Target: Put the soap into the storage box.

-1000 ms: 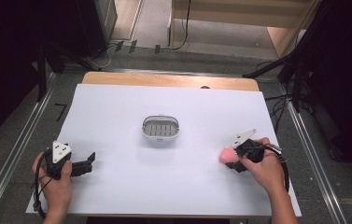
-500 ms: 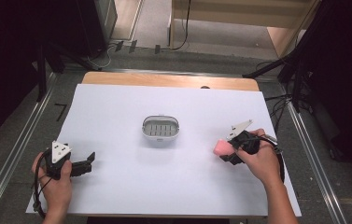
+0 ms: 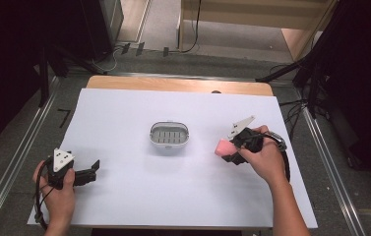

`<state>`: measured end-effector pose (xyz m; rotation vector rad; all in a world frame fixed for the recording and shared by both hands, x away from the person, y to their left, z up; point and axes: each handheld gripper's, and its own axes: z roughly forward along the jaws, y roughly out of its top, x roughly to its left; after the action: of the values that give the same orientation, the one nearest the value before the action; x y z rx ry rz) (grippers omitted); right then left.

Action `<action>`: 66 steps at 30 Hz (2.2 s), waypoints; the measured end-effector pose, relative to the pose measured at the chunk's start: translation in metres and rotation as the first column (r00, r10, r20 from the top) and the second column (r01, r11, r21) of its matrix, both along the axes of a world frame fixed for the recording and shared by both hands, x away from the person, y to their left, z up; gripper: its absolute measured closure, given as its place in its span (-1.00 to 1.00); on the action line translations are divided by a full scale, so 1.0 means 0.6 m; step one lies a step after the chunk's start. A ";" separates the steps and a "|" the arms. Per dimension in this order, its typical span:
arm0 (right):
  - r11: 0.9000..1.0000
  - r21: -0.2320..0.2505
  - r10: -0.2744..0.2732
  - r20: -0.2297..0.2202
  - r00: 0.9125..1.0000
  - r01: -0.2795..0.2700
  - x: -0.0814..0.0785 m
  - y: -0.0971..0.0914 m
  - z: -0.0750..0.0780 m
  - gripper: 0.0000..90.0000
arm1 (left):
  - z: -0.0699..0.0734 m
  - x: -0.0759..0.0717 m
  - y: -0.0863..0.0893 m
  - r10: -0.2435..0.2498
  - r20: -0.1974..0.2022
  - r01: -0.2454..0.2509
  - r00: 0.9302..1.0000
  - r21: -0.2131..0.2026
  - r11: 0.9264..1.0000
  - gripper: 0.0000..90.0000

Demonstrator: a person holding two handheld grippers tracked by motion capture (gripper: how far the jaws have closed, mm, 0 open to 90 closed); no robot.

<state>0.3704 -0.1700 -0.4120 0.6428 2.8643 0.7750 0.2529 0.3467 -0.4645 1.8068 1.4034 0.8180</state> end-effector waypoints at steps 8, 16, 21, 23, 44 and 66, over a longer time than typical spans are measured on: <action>0.998 0.022 0.058 0.004 0.998 -0.058 0.019 0.034 0.023 -0.14 | 0.000 0.000 0.000 0.005 0.000 -0.005 1.000 -0.001 1.000 -1.00; 0.996 0.031 0.080 0.020 0.997 -0.081 0.033 0.062 0.037 -0.14 | 0.000 -0.003 0.000 -0.001 0.018 0.001 1.000 0.000 1.000 -1.00; 0.995 0.046 0.086 0.021 0.996 -0.087 0.041 0.073 0.039 -0.14 | 0.001 -0.004 0.003 -0.001 0.028 0.001 1.000 -0.019 1.000 -1.00; 0.995 0.044 0.087 0.021 0.996 -0.088 0.044 0.078 0.041 -0.14 | 0.001 -0.003 0.004 0.005 0.021 -0.005 1.000 -0.023 1.000 -1.00; 0.988 0.023 0.150 0.022 0.988 -0.151 0.067 0.131 0.058 -0.14 | 0.001 -0.003 0.003 0.008 0.019 -0.007 1.000 -0.018 1.000 -1.00; 0.975 0.020 0.220 0.025 0.975 -0.220 0.084 0.191 0.064 -0.14 | 0.001 -0.001 0.004 -0.004 0.012 0.005 1.000 -0.024 1.000 -1.00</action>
<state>0.4211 -0.0552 -0.3736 0.3185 2.9430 0.8382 0.2521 0.3488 -0.4641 1.7836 1.3953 0.8050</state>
